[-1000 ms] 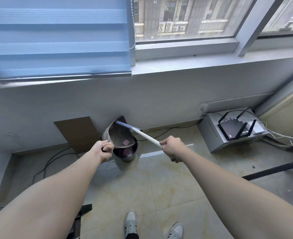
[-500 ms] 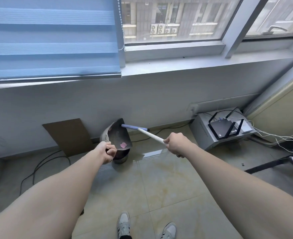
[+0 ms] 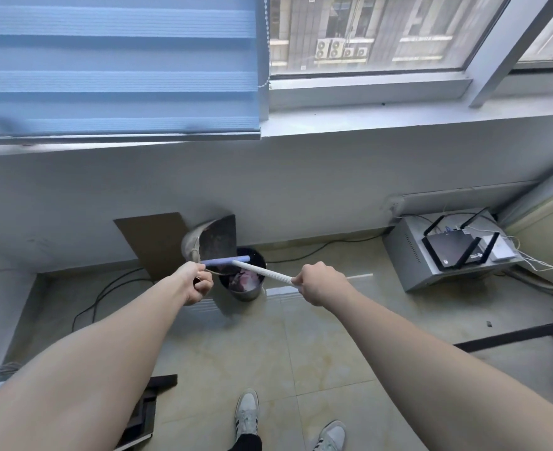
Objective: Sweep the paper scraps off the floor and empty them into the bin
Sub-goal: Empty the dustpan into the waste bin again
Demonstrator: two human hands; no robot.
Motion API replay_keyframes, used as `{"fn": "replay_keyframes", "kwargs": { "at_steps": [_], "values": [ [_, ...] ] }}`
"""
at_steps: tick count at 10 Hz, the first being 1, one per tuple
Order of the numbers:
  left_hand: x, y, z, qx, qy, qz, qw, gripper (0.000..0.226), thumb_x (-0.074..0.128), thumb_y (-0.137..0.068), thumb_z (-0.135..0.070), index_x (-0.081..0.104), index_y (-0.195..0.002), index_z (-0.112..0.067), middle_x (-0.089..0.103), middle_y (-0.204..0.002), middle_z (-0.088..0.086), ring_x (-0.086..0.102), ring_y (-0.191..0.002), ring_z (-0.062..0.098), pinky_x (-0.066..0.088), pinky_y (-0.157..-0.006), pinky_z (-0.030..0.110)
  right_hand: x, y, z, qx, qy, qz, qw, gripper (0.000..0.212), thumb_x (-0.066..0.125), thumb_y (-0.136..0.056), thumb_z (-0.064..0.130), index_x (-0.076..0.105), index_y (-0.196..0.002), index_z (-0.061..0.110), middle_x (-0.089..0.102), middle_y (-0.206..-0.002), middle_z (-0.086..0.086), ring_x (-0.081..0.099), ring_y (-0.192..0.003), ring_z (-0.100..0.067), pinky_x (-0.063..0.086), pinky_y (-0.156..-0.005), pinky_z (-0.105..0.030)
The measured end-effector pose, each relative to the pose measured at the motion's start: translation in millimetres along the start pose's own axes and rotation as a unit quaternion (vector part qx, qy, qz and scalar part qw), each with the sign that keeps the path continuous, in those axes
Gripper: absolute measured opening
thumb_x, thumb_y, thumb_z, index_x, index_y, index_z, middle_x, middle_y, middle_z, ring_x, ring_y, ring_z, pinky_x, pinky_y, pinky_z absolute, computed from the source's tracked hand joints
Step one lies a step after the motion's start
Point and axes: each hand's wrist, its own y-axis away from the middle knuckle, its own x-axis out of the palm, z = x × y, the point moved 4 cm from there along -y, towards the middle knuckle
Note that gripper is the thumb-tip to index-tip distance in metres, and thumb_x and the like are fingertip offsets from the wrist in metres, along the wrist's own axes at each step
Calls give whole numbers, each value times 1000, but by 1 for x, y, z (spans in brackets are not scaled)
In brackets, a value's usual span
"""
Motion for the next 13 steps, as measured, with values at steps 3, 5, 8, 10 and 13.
{"fn": "replay_keyframes", "kwargs": {
  "at_steps": [3,5,8,10,13],
  "values": [
    [-11,-7,-4,18,-56,-28,998,28,24,-103,-17,32,-76,-17,23,-32,-6,22,-19,3,8,-24,8,5,-3,8,30,63,-17,997,26,46,-98,14,60,-120,13,59,-111,-8,61,-104,-31,40,-73,-32],
    [-8,-6,-6,35,-100,-52,993,24,24,-102,-13,39,-84,-18,22,-31,-8,21,-19,2,9,-26,6,-4,2,-11,54,68,-10,996,25,49,-96,12,60,-119,13,48,-94,-6,50,-84,-30,40,-71,-32],
    [0,-13,-15,-7,-83,-11,996,32,22,-103,-15,27,-71,-18,23,-29,-5,20,-17,6,8,-22,9,-10,3,-24,51,-36,-31,998,32,47,-98,28,63,-126,30,51,-97,-3,53,-80,-29,46,-67,-30],
    [9,-15,-11,-22,-88,1,996,32,22,-102,-15,27,-71,-19,23,-30,-5,21,-17,6,9,-22,9,-7,-6,6,24,-29,-45,998,33,47,-98,18,63,-125,27,48,-92,-5,49,-82,-30,41,-68,-33],
    [-11,-15,-22,-15,-86,-32,996,31,24,-102,-15,26,-70,-18,24,-30,-4,21,-17,7,8,-22,10,9,-15,28,27,-38,-47,998,25,45,-97,11,60,-117,12,46,-92,-7,51,-85,-33,43,-70,-34]
  ]
}}
